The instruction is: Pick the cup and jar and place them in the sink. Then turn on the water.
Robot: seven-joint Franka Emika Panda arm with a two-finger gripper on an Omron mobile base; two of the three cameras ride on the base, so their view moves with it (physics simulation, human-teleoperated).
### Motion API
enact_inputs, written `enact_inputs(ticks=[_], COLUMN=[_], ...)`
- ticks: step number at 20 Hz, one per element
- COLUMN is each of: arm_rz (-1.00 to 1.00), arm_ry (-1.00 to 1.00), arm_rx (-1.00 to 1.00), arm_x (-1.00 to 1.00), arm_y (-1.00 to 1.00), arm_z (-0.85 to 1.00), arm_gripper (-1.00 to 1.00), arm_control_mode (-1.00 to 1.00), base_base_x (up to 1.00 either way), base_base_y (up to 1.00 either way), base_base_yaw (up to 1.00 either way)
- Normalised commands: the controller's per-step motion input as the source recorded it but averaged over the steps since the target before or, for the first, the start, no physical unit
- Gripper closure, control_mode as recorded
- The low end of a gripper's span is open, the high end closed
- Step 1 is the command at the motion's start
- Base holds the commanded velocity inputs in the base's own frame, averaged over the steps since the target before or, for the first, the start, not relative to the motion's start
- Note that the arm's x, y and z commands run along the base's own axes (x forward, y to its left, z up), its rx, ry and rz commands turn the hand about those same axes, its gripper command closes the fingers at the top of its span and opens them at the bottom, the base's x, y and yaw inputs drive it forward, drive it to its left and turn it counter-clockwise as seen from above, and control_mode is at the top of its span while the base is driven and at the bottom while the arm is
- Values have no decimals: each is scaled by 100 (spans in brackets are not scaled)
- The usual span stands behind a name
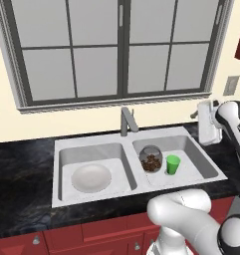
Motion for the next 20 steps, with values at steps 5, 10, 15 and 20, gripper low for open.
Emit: enact_inputs(ticks=[5,10,15,20], arm_rz=[-14,-15,-10,-3], arm_ry=[-3,0,0,0], arm_rx=[1,5,8,9], arm_x=[0,0,0,0], arm_y=[36,35,20,2], arm_z=[-9,-2,0,0], arm_gripper=[-100,-100,-100,-100], arm_control_mode=[-100,-100,-100,-100], base_base_x=[0,0,0,0], base_base_y=[0,0,0,0], base_base_yaw=[0,0,0,0])
